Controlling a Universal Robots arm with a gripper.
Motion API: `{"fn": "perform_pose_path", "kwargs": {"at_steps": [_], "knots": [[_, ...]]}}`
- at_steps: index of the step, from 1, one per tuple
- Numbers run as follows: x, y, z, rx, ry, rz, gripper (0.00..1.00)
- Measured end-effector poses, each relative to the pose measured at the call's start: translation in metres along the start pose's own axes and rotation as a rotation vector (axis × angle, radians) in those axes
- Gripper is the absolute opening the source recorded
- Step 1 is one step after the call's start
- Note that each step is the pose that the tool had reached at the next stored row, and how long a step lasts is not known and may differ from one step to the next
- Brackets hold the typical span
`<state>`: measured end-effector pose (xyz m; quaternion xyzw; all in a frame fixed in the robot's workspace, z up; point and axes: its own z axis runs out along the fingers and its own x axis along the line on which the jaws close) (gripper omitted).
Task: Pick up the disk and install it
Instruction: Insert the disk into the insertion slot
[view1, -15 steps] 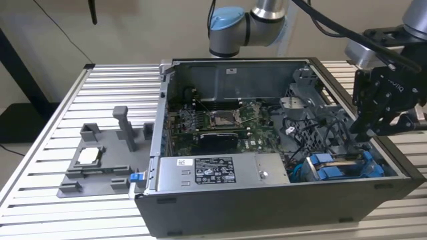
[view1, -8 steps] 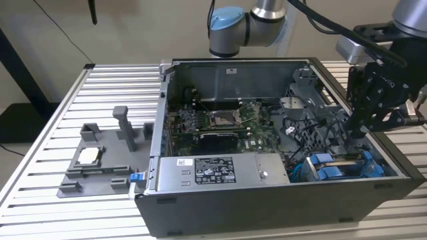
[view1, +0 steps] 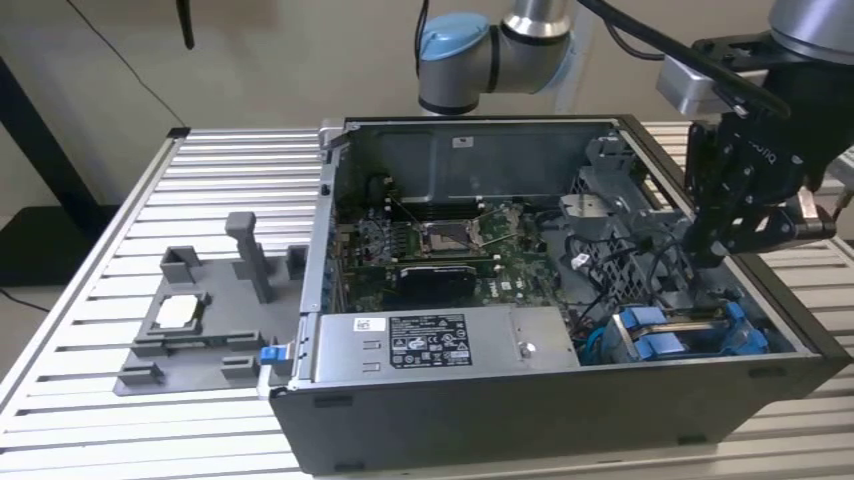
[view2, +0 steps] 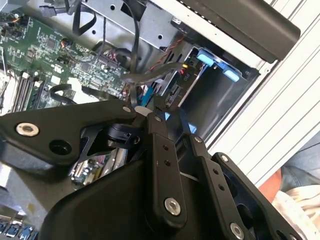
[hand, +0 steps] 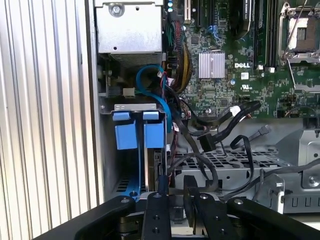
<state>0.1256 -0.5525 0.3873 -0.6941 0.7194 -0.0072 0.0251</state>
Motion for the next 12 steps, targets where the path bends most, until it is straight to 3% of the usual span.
{"fn": "perform_pose_path", "kwargs": {"at_steps": [6,12], "knots": [[-0.009,0.0073,-0.0007,0.003,0.0009,0.001,0.27],[-0.022,0.0102,-0.0005,0.0032,0.0205,-0.022,0.27]]}}
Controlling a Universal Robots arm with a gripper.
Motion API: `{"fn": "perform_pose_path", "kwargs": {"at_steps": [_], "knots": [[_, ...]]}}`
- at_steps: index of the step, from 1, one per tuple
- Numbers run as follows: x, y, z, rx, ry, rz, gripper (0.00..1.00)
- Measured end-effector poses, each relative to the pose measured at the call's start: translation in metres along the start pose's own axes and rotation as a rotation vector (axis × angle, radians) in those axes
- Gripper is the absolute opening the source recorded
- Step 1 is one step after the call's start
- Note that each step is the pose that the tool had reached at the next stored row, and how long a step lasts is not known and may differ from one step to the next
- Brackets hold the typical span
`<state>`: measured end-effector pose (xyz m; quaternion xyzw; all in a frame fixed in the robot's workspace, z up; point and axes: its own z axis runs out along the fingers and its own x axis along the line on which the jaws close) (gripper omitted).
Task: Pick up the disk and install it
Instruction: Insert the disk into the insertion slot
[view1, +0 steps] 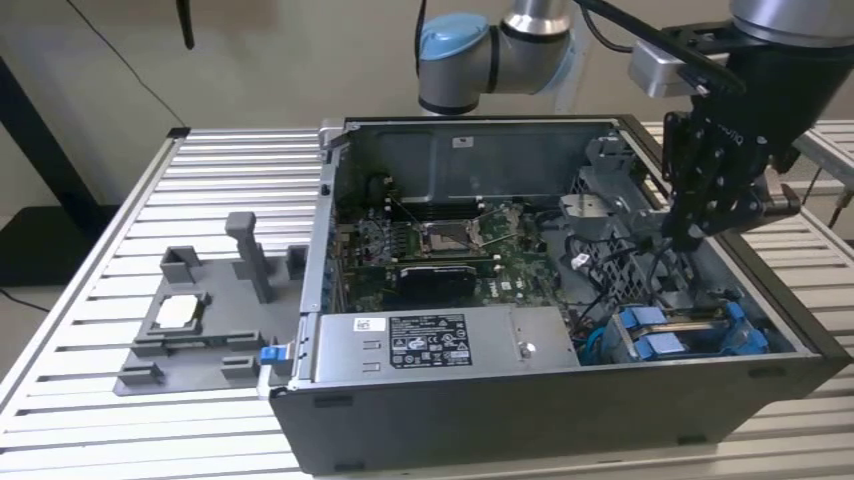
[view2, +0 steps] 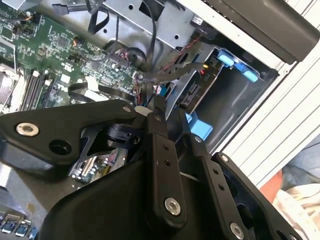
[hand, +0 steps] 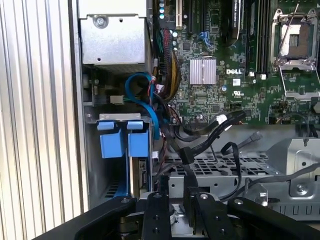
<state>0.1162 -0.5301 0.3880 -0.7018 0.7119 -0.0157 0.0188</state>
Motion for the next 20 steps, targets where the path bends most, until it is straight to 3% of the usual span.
{"fn": "perform_pose_path", "kwargs": {"at_steps": [5,9,20], "knots": [[-0.0059,0.0012,0.0,0.0002,0.0204,-0.033,0.27],[-0.0096,0.0042,-0.0002,0.0025,0.0323,-0.055,0.27],[-0.0134,0.0197,-0.0009,0.0193,0.0483,-0.068,0.27]]}}
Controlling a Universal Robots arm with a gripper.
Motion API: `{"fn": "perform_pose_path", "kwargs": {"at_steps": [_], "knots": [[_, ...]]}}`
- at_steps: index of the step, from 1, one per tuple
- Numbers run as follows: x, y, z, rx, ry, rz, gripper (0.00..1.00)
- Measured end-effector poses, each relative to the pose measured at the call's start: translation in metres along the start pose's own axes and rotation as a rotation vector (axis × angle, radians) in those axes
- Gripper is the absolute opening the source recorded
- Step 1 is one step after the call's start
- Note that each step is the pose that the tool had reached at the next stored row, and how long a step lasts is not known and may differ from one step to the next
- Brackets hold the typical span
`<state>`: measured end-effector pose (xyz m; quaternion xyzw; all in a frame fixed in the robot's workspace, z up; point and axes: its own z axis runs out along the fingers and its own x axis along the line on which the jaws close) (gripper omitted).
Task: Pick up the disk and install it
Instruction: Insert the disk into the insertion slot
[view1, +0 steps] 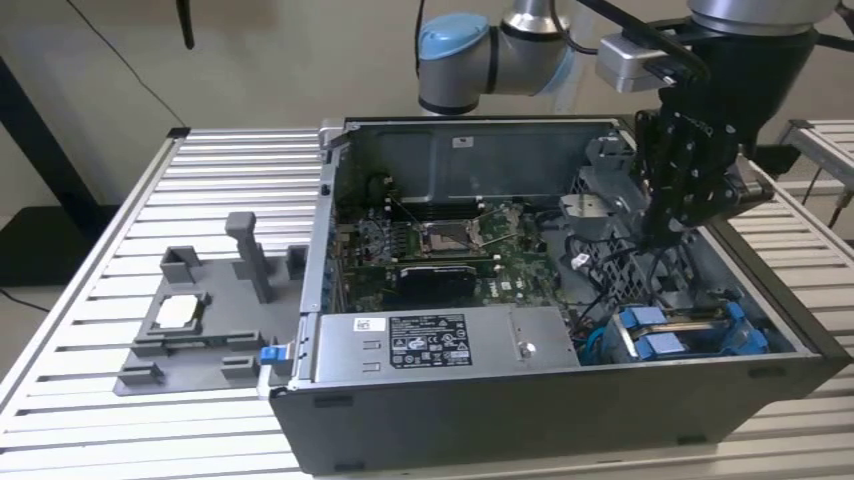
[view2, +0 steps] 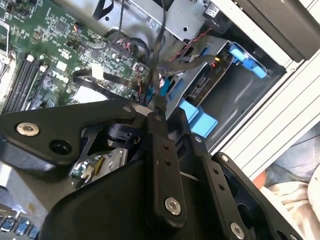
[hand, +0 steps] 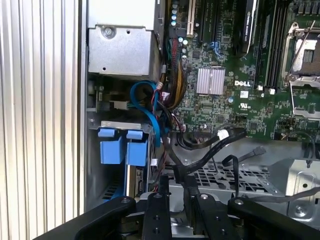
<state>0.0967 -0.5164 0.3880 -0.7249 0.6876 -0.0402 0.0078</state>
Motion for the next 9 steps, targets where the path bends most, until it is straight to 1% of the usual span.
{"fn": "perform_pose_path", "kwargs": {"at_steps": [4,5,7,9], "knots": [[-0.0013,0.0073,-0.0006,0.0097,0.0059,-0.002,0.27],[-0.0015,0.0095,-0.0006,0.0143,0.0075,-0.002,0.27],[-0.0019,0.0139,-0.0003,0.027,0.0107,-0.002,0.27],[-0.0024,0.0179,0.0005,0.04,0.0163,-0.002,0.27]]}}
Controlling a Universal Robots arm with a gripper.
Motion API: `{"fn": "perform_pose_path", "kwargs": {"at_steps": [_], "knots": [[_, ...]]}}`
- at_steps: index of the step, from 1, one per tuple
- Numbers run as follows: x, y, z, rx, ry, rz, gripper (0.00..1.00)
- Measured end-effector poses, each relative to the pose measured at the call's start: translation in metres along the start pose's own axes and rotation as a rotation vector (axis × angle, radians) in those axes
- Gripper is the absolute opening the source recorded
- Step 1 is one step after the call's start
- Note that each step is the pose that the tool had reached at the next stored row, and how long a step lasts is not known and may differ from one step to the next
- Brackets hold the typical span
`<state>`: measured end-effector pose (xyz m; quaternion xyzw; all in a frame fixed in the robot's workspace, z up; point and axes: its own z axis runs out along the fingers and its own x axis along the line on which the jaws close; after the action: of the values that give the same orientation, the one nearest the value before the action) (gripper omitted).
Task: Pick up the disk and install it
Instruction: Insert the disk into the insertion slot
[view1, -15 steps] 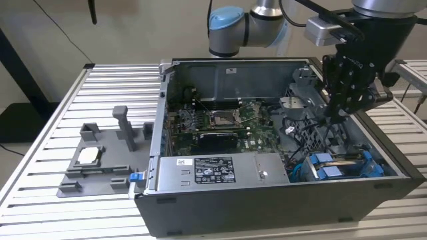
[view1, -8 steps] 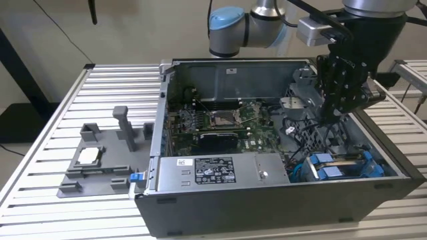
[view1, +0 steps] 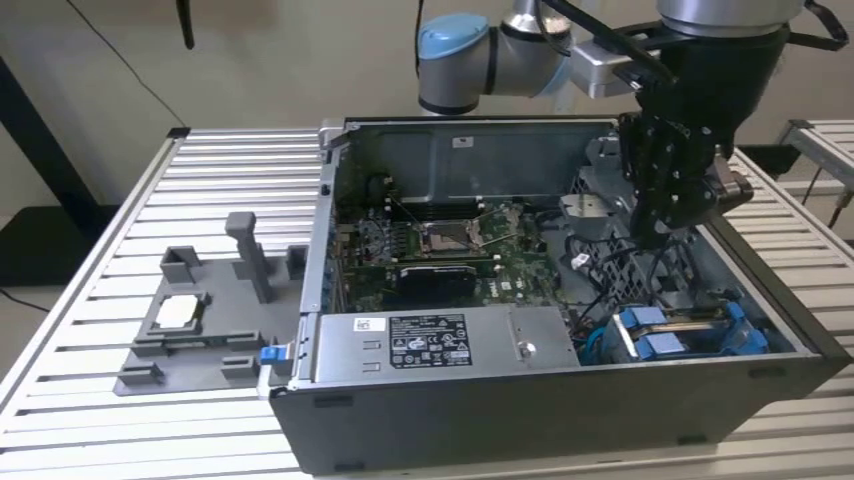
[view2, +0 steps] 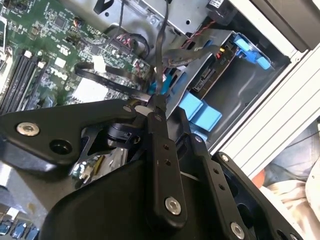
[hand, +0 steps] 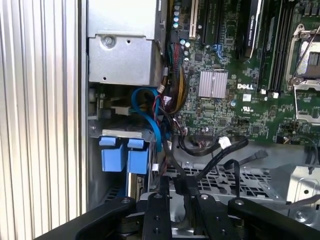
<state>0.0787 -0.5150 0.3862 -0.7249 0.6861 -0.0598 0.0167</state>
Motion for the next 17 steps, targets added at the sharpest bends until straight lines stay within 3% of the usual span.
{"fn": "perform_pose_path", "kwargs": {"at_steps": [7,12,14,17], "knots": [[-0.0066,0.0115,0.0024,0.0459,0.027,-0.002,0.27],[-0.0138,0.0165,0.0048,0.0825,0.0398,-0.002,0.27],[-0.0143,0.0183,0.0059,0.0892,0.0438,-0.003,0.27],[-0.0146,0.0203,0.0067,0.0909,0.047,-0.004,0.27]]}}
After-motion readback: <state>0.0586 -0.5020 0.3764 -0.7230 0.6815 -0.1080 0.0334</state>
